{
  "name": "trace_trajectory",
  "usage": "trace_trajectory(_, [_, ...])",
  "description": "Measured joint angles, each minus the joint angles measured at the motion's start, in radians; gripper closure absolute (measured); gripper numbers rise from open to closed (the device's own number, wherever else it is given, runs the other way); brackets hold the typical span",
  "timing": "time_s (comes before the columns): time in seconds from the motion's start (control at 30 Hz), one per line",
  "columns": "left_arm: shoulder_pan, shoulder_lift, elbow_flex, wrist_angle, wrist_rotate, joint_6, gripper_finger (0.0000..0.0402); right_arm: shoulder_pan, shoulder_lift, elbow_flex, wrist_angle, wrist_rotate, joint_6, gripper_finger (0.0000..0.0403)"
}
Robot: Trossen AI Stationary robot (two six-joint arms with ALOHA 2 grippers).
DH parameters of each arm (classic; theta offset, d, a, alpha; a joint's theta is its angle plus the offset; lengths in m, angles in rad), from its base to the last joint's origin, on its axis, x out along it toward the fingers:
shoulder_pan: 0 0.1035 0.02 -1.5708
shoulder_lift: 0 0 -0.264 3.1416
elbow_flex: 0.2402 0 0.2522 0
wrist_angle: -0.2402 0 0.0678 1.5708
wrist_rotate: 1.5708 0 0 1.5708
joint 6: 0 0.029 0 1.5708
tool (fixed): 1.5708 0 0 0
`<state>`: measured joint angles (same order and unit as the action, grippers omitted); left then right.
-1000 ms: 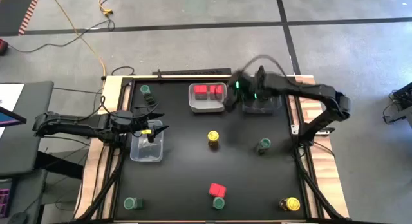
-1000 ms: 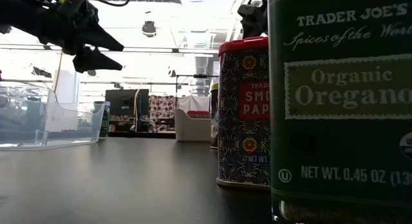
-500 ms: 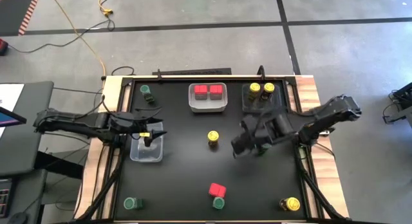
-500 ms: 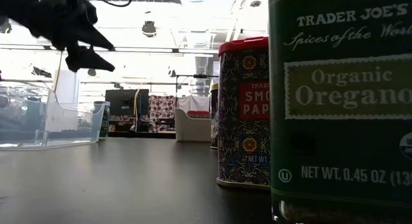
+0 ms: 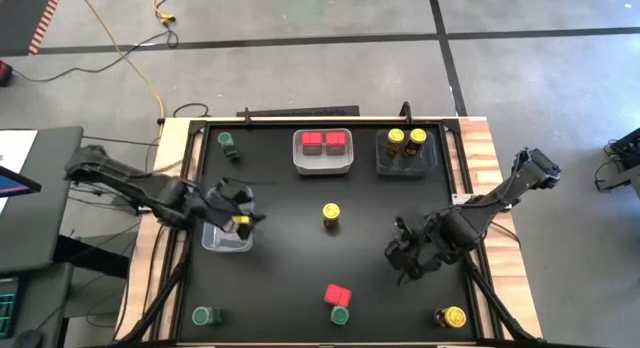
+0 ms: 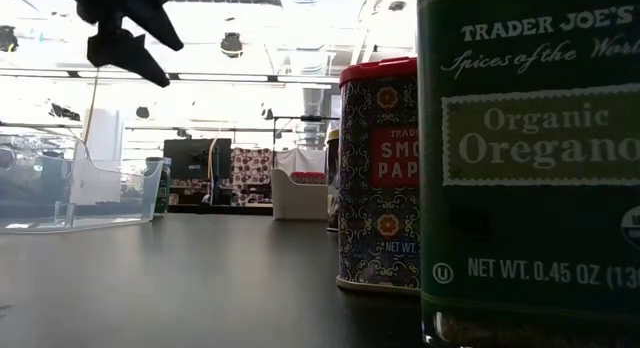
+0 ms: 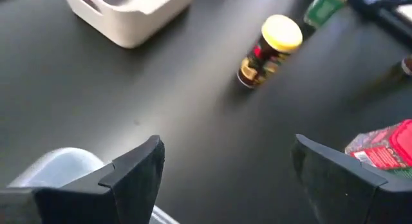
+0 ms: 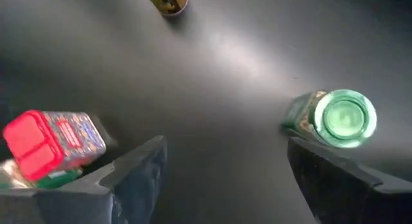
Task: Sort spices by type
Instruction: Put the bottom left green seasoning bottle into the transparent bin
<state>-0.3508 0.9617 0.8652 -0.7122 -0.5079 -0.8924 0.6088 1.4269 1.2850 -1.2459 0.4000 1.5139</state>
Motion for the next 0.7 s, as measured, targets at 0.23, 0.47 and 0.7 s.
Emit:
trace_trajectory(0.23, [-0.126,0.314,0.248,-0.088,0.016,-0.101,0.0082,0.104,0.0,0.0,-0.076,0.0,0.005,0.0053])
trace_trajectory(0.47, [-0.213,0.516,0.554,-0.365,0.227,-0.146,0.0082,0.184,0.001,0.0,-0.142,0.0,0.005,0.0053])
trace_trajectory(0.7, [-0.378,0.651,0.778,-0.641,0.292,-0.123,0.0082,0.197,0.001,0.0,-0.148,0.0,0.03,0.0053])
